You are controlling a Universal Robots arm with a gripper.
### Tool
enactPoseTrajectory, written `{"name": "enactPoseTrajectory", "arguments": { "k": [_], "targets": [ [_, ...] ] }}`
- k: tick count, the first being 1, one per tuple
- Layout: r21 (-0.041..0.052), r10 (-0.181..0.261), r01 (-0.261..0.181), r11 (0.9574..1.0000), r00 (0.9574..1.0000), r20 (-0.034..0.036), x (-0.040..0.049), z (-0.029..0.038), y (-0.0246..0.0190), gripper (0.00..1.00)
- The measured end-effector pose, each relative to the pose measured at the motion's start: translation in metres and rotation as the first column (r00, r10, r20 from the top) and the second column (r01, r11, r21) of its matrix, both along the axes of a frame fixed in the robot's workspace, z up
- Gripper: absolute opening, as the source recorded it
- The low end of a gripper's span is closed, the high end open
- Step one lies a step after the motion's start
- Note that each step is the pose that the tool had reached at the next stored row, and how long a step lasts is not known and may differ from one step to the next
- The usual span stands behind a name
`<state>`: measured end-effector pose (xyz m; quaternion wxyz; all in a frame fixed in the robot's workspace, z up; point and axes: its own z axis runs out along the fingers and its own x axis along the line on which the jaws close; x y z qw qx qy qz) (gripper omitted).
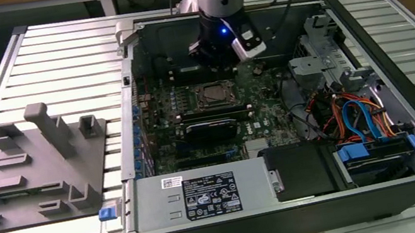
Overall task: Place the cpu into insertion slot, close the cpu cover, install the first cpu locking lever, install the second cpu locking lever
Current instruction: 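Install the second cpu locking lever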
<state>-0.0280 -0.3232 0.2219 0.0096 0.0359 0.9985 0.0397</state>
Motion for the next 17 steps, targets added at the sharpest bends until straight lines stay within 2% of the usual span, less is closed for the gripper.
{"name": "enactPoseTrajectory", "arguments": {
  "k": [5, 10, 14, 15, 17],
  "targets": [
    [-0.0047, 0.000, 0.000, 1.0000, 1.0000, -0.0001, 0.0000, 0.0087, 0.0000, 0.10],
    [-0.0054, 0.000, 0.000, 1.0000, 1.0000, -0.0003, 0.0009, 0.0094, -0.0004, 0.10],
    [-0.0054, 0.000, 0.000, 1.0000, 1.0000, -0.0013, 0.0010, 0.0087, -0.0032, 0.10],
    [-0.0053, 0.000, 0.000, 1.0000, 1.0000, -0.0037, 0.0010, 0.0085, -0.0043, 0.10],
    [-0.0055, 0.000, 0.000, 1.0000, 0.9999, -0.0157, 0.0010, 0.0085, -0.0065, 0.10]
  ]
}}
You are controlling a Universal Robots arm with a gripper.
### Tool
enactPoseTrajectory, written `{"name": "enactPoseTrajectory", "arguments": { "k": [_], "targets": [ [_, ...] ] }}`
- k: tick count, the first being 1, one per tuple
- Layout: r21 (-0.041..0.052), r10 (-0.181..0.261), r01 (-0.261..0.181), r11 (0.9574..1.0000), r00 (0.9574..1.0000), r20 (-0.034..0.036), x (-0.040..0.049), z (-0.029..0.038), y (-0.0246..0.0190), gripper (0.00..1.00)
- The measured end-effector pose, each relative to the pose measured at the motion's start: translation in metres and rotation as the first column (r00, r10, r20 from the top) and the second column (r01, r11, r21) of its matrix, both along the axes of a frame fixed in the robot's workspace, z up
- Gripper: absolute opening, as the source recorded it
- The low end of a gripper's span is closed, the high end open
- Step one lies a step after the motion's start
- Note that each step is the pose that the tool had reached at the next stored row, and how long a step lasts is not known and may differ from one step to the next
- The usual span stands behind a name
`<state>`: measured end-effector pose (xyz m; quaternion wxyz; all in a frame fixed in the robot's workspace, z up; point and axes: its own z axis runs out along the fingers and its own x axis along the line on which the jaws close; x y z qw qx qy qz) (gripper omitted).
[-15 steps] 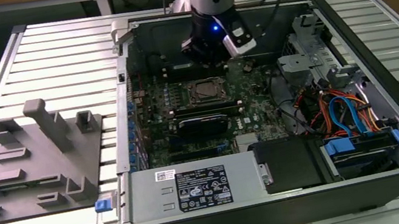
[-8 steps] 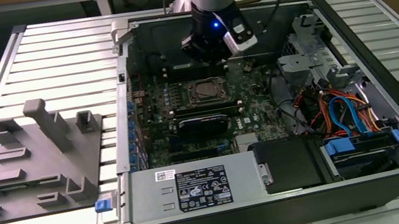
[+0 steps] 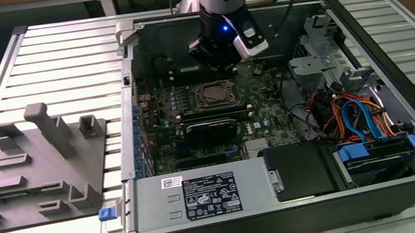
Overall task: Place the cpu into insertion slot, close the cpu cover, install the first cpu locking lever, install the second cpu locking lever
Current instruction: 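Install the second cpu locking lever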
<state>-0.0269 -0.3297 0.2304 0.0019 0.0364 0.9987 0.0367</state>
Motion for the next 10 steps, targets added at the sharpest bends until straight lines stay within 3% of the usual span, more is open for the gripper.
{"name": "enactPoseTrajectory", "arguments": {
  "k": [2, 10],
  "targets": [
    [0.0002, 0.000, 0.000, 1.0000, 1.0000, -0.0093, 0.0001, -0.0001, -0.0010, 0.10],
    [0.0012, 0.014, -0.014, 0.9999, 0.9999, -0.0094, 0.0000, -0.0004, -0.0087, 0.10]
  ]
}}
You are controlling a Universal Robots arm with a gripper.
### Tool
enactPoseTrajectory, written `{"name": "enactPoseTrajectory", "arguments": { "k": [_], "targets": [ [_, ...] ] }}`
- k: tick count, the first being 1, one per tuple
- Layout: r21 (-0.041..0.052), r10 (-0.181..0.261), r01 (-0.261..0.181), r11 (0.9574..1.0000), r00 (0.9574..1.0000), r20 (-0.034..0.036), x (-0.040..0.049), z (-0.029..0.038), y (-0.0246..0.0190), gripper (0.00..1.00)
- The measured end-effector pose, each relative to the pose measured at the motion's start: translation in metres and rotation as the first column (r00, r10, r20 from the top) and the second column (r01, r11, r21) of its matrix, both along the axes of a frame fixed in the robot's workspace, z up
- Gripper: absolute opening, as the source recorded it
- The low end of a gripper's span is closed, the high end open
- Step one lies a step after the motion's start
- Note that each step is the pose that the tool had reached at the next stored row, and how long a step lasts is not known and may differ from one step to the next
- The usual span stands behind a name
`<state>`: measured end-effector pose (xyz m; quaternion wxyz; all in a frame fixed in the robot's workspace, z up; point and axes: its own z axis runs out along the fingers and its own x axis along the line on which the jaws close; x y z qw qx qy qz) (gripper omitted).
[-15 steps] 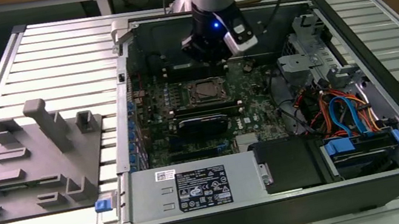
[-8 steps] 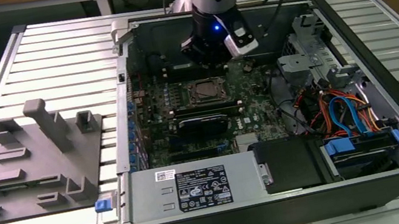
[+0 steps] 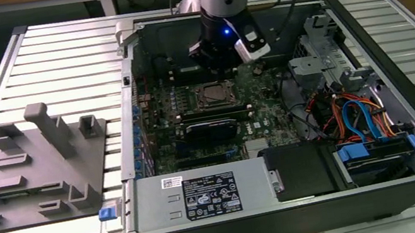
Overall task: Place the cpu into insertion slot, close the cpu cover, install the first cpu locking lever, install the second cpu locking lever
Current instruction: 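Install the second cpu locking lever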
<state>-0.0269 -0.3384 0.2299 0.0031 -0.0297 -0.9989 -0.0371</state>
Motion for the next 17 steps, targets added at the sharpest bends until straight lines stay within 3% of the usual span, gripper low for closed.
{"name": "enactPoseTrajectory", "arguments": {
  "k": [10, 17],
  "targets": [
    [0.0000, 0.010, -0.010, 0.9999, 0.9999, 0.0000, 0.0000, 0.0062, -0.0006, 0.10],
    [0.0000, 0.023, -0.023, 0.9997, 0.9997, -0.0001, 0.0000, 0.0069, -0.0019, 0.10]
  ]
}}
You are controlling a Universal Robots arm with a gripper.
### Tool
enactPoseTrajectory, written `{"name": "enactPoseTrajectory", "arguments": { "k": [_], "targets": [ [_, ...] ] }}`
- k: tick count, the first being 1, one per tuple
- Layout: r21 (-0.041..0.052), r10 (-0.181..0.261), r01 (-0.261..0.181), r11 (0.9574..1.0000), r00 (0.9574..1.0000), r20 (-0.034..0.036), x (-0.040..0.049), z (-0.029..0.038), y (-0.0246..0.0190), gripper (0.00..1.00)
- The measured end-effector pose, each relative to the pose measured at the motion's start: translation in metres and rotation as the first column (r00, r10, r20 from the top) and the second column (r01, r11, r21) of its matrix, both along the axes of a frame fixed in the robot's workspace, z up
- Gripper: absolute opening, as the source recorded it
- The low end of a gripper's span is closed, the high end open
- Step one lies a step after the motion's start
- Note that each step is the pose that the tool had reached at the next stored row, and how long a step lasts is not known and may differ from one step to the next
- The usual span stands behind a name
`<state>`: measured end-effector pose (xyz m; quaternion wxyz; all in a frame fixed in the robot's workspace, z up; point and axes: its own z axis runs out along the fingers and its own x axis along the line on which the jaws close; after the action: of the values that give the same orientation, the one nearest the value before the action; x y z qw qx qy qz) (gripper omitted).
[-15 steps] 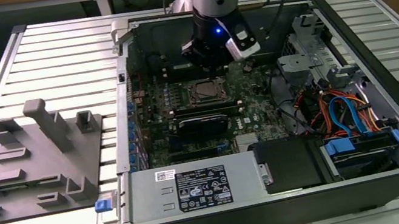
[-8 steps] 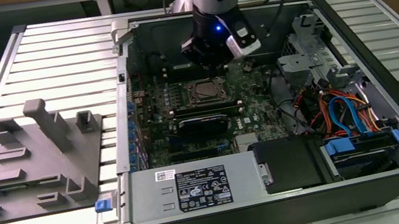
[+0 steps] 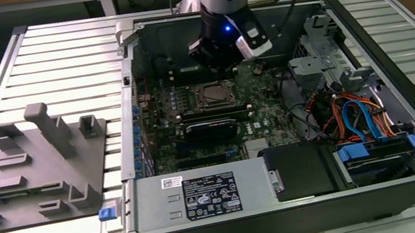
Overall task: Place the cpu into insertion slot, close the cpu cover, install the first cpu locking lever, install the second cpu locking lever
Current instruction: 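Install the second cpu locking lever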
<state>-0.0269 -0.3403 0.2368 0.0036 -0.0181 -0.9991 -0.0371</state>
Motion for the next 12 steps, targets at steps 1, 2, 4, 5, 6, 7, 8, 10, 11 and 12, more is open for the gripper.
{"name": "enactPoseTrajectory", "arguments": {
  "k": [1, 2, 4, 5, 6, 7, 8, 10, 11, 12],
  "targets": [
    [0.0001, 0.000, 0.000, 1.0000, 1.0000, 0.0001, 0.0000, -0.0002, -0.0009, 0.10],
    [0.0000, 0.000, 0.000, 1.0000, 1.0000, 0.0000, 0.0000, -0.0005, -0.0022, 0.10],
    [0.0005, 0.000, 0.000, 1.0000, 1.0000, 0.0000, 0.0000, -0.0010, -0.0055, 0.10],
    [0.0027, 0.000, 0.000, 1.0000, 1.0000, 0.0002, 0.0000, -0.0014, -0.0076, 0.10],
    [0.0110, 0.000, 0.000, 0.9999, 1.0000, 0.0001, 0.0000, -0.0015, -0.0095, 0.10],
    [0.0257, 0.000, 0.000, 0.9997, 1.0000, 0.0001, -0.0001, -0.0015, -0.0109, 0.10],
    [0.0386, 0.000, 0.000, 0.9993, 1.0000, 0.0002, 0.0000, -0.0016, -0.0121, 0.10],
    [0.0435, 0.000, 0.000, 0.9991, 1.0000, 0.0001, -0.0001, -0.0011, -0.0134, 0.10],
    [0.0437, 0.000, 0.000, 0.9990, 1.0000, 0.0000, -0.0001, -0.0004, -0.0136, 0.10],
    [0.0439, 0.000, 0.000, 0.9990, 1.0000, 0.0000, -0.0001, 0.0005, -0.0138, 0.10]
  ]
}}
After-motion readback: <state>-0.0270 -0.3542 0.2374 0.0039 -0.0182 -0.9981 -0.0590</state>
